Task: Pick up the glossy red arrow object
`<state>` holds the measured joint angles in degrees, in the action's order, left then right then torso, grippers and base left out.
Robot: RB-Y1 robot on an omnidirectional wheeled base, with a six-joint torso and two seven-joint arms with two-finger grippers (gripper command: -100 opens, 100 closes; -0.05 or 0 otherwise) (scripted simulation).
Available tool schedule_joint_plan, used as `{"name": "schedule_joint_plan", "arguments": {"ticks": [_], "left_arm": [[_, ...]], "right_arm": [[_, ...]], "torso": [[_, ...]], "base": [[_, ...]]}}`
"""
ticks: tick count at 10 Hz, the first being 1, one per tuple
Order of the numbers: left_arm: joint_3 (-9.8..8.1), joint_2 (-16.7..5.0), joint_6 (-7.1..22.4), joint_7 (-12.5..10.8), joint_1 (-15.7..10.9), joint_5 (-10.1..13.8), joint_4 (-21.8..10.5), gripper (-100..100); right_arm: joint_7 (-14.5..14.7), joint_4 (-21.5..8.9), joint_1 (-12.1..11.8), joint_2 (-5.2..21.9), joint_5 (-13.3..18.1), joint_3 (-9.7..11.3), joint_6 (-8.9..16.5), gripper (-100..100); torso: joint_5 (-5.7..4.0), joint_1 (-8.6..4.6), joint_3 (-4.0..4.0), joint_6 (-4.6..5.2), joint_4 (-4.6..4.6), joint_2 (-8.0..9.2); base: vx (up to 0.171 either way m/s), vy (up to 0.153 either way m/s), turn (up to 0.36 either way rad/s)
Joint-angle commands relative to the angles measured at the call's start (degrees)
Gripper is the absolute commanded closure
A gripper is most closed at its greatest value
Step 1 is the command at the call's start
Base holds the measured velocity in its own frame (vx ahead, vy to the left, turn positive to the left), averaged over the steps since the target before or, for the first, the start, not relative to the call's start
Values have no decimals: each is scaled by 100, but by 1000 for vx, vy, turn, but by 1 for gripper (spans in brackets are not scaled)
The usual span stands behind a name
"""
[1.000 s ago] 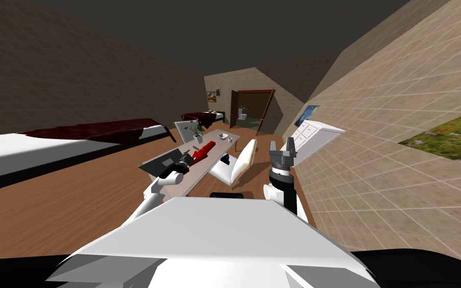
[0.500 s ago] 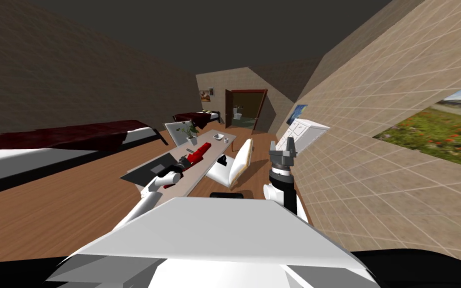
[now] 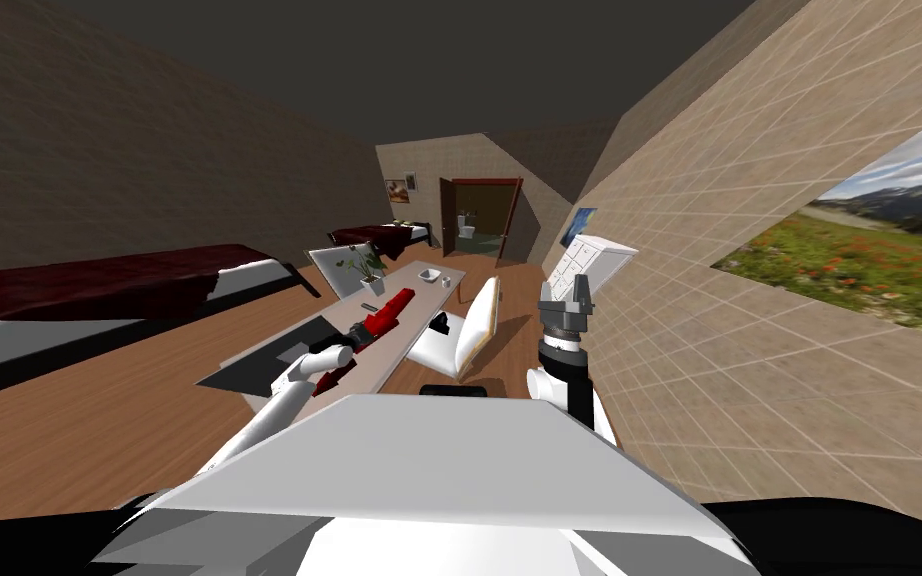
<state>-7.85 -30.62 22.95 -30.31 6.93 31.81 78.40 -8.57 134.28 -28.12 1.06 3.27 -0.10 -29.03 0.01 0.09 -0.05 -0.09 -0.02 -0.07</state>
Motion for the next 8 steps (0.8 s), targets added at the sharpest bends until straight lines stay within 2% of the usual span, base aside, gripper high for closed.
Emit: {"name": "schedule_joint_plan", "arguments": {"ticks": [1,3,4,5,6,7,8], "left_arm": [[-128,-48,286,-147,-33,9,-286,-100],[-128,-48,445,-147,-33,9,-370,-100],[-209,-136,663,-244,-89,71,-662,-100],[-209,-136,741,-244,-89,71,-718,-100],[-291,-219,918,-329,-140,124,-1007,-100],[-291,-219,1033,-329,-140,124,-1063,-100],[-372,-296,1233,-402,-183,170,-1235,-100]], "right_arm": [[0,0,0,0,0,0,0,0],[0,0,0,0,0,0,0,0],[0,0,0,0,0,0,0,0],[0,0,1,0,0,0,0,0],[0,0,0,0,0,0,0,0],[0,0,0,0,0,0,0,0],[0,0,0,0,0,0,0,0]], "torso": [[0,0,0,0,0,0],[0,0,0,0,0,1],[-1,-6,5,-1,2,9],[-1,-6,4,4,2,7],[-1,-4,3,1,2,5],[-1,0,1,3,1,0],[1,0,1,-1,0,2]], "base": [[53,26,-175],[27,27,-28],[29,18,-156],[31,27,-102],[49,36,-189],[41,41,-79],[41,40,-148]]}}
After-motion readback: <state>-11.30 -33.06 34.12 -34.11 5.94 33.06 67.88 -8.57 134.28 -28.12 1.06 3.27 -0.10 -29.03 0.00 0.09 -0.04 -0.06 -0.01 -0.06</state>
